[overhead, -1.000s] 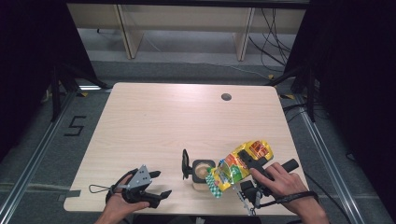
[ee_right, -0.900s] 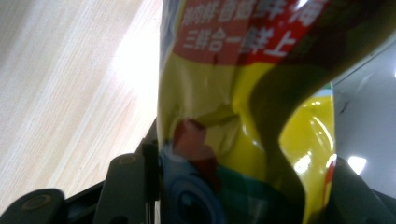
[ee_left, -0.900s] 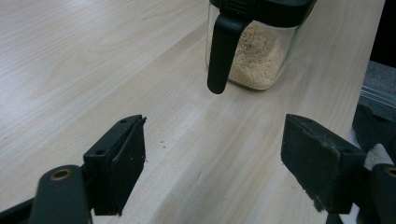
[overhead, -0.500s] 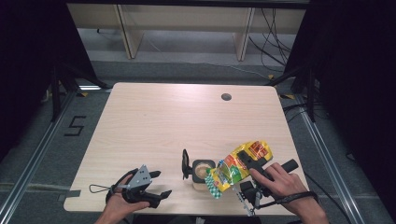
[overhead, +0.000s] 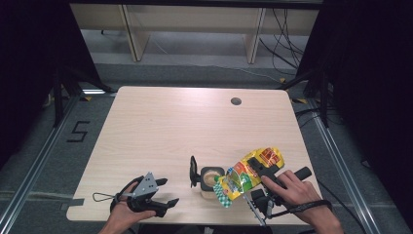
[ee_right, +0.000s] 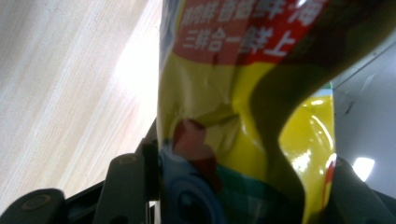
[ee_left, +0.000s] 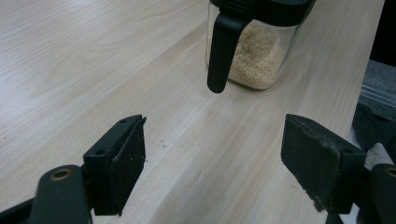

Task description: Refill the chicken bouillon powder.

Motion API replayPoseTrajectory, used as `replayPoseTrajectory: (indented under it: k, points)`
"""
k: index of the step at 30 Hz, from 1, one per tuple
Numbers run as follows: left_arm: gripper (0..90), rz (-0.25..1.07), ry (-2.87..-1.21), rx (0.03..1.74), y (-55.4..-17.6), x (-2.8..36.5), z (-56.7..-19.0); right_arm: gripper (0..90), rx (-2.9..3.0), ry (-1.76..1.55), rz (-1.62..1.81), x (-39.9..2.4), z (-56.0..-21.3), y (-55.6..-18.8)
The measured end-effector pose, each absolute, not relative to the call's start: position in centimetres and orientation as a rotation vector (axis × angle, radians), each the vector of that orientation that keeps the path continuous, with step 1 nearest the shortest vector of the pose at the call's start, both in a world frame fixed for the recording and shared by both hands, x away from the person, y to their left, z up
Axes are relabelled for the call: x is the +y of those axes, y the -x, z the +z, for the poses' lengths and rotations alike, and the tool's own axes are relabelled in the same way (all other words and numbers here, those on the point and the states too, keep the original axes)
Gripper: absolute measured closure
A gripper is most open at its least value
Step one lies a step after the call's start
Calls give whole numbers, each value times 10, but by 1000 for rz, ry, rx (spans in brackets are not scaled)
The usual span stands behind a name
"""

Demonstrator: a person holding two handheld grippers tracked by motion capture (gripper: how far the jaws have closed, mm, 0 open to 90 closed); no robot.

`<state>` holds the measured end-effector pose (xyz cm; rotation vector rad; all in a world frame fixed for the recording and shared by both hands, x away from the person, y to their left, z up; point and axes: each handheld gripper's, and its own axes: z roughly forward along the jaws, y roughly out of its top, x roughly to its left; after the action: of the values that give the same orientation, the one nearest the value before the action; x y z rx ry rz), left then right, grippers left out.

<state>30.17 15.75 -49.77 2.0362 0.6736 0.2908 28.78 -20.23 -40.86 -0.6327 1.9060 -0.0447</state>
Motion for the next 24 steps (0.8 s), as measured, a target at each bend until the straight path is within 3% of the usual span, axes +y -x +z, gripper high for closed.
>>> replayPoseTrajectory:
  k: [24]
  points:
    - [216, 289, -2034, 672, -301, 158, -498, 514, 1913, 652, -54, -202, -412, -291]
